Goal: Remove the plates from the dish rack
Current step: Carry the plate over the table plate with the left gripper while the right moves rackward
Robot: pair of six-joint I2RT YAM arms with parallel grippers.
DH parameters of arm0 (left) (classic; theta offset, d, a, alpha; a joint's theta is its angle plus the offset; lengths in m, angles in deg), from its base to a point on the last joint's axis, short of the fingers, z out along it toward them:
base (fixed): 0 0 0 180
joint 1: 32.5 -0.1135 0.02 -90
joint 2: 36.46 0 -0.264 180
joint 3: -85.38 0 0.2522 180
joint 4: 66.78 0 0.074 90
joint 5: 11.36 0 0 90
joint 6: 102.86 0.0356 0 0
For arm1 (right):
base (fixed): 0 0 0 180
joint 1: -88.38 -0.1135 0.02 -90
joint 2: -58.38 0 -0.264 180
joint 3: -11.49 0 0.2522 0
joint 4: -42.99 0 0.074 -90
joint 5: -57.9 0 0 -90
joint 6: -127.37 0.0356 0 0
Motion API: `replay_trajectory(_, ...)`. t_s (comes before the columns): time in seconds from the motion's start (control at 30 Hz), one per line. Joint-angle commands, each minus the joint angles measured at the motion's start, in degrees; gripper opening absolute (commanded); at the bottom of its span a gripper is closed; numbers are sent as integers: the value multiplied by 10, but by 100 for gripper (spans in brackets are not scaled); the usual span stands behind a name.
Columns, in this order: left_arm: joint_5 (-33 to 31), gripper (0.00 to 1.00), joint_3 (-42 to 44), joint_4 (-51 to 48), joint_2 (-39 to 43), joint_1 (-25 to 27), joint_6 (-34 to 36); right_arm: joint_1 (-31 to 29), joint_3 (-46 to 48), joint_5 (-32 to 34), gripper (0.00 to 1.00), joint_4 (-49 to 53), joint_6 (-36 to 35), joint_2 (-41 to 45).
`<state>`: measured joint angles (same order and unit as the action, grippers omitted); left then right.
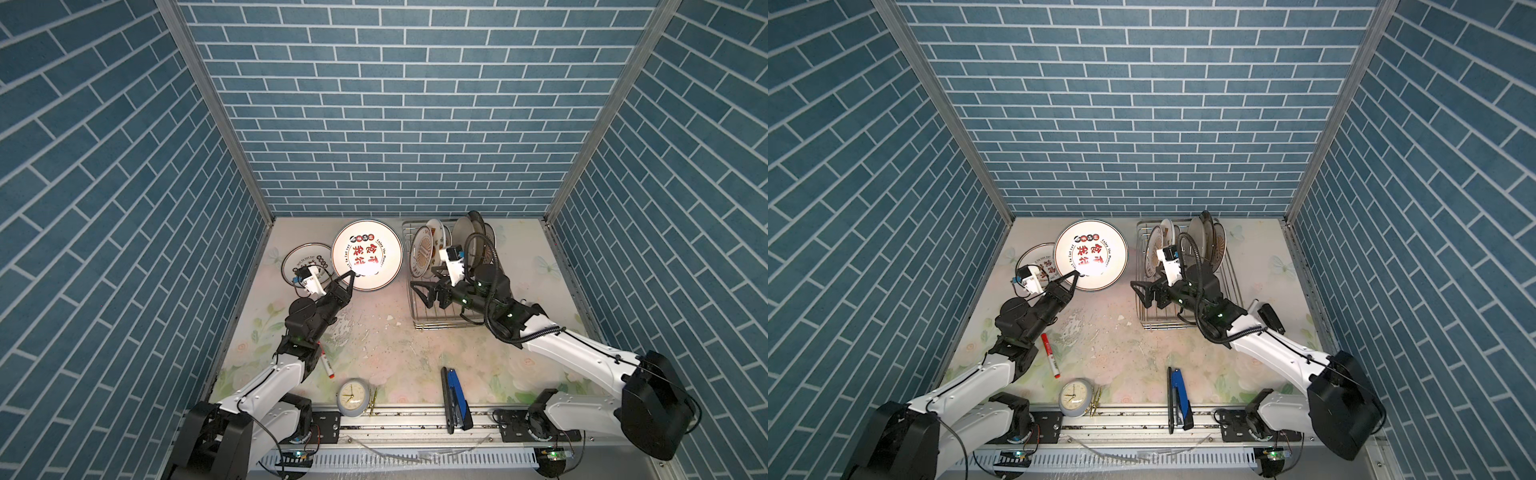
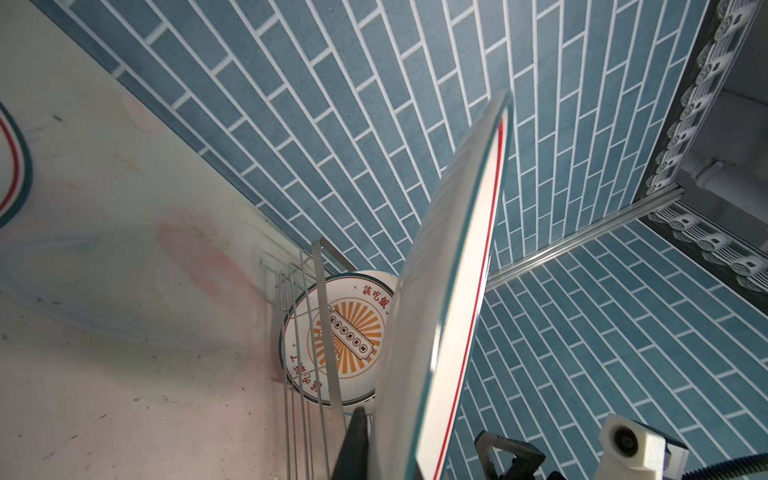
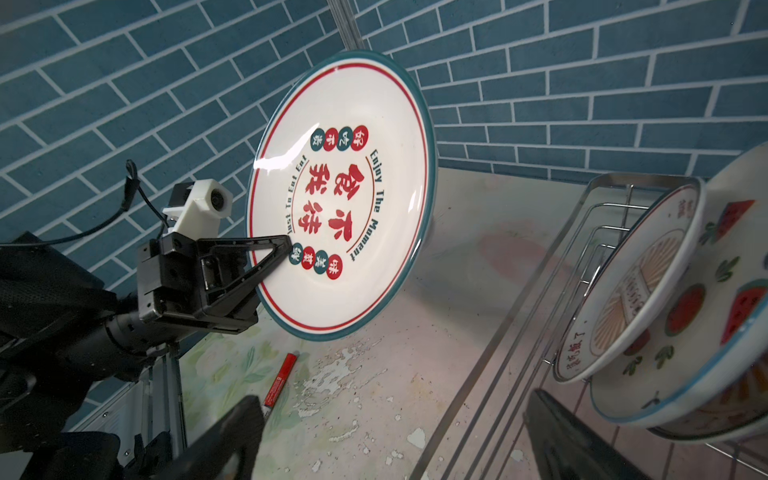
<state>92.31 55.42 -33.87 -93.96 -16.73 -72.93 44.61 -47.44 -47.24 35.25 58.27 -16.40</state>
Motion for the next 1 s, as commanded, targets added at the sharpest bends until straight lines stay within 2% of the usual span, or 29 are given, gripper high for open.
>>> replay_trajectory(0.0,-16,0,-14,-22,20,-13,15,-16,-47,12,99,-22,-17,-43)
replay_trajectory(0.13,-13,0,-26,-50,18,-56,-3,-37,-68,35,99,-28,-33,-84)
replay_trajectory(0.3,-44,0,-40,-91,8,-102,-27,-54,-99,71,99,-23,-53,-135)
replay_trajectory(0.43,-73,0,-60,-145,-9,-128,-48,-60,-136,73,99,0,-63,-178)
replay_trajectory(0.53,-98,0,-59,-145,-34,-153,-67,-63,-160,66,99,-1,-66,-209)
replay_trajectory(0.63,-93,0,-62,-125,-65,-178,-82,-65,-187,59,99,3,-72,-235)
replay_trajectory(0.83,-156,0,-90,-166,-92,-184,-66,-70,-232,63,99,21,-85,-277)
replay_trajectory(0.97,-148,0,-106,-158,-133,-196,-78,-72,-251,66,99,25,-85,-297)
